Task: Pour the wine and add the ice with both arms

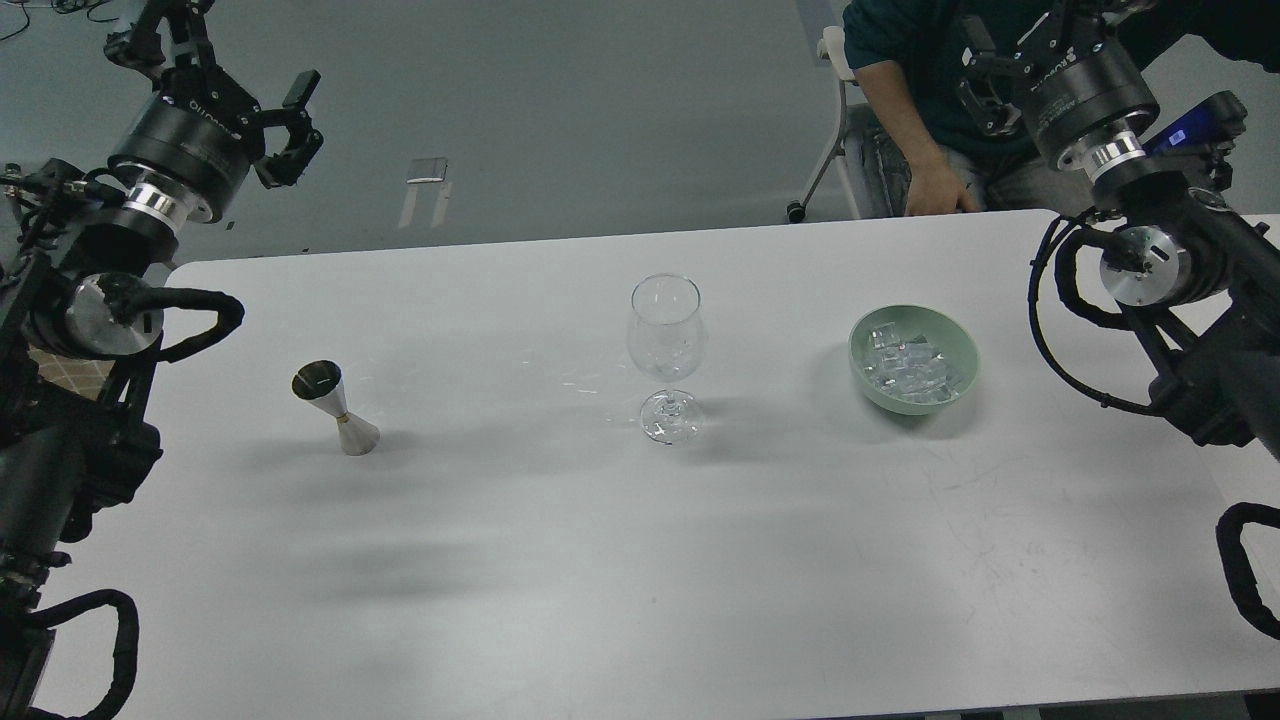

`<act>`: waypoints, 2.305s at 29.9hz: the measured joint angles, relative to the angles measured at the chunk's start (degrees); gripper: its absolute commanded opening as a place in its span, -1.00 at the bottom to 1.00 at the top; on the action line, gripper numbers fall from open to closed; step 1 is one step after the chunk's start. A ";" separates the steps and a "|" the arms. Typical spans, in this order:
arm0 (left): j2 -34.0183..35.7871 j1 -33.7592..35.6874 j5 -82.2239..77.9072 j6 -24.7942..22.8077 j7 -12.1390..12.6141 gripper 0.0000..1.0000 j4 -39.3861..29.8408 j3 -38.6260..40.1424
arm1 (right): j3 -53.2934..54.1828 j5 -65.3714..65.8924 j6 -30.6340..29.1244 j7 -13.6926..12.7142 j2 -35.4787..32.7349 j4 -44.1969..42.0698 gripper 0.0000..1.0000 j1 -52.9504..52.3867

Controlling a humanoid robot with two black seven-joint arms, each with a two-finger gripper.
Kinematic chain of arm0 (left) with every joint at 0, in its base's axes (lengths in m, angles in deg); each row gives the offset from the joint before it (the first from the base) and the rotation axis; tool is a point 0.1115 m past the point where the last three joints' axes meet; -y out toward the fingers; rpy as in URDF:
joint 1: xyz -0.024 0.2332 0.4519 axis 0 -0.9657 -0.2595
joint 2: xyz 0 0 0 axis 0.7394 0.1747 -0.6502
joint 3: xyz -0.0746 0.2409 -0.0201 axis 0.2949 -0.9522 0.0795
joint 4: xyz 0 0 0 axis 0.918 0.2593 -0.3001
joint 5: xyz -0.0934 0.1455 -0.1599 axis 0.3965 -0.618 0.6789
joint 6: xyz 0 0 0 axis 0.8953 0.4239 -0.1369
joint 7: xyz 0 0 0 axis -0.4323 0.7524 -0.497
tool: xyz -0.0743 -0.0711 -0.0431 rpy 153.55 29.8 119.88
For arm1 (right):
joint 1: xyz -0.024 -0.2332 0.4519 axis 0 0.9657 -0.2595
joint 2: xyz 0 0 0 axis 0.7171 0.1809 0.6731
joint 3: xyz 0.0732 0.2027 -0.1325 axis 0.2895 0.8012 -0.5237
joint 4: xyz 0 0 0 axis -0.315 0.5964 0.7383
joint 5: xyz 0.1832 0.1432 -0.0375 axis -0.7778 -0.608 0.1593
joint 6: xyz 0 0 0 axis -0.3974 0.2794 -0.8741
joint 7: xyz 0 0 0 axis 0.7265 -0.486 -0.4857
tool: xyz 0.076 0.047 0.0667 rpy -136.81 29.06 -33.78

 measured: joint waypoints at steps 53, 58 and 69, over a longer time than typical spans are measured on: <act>-1.44 1.36 3.23 7.48 9.31 0.97 -0.13 0.25 | 0.60 0.06 2.49 0.34 1.05 2.05 1.00 2.63; -1.36 1.06 3.12 7.45 9.78 0.97 -0.20 0.12 | 0.60 0.11 2.66 0.34 1.07 2.05 1.00 2.89; -0.66 0.38 1.22 5.26 9.43 0.97 -2.72 -2.30 | 0.52 0.23 2.71 0.15 1.04 2.00 1.00 2.90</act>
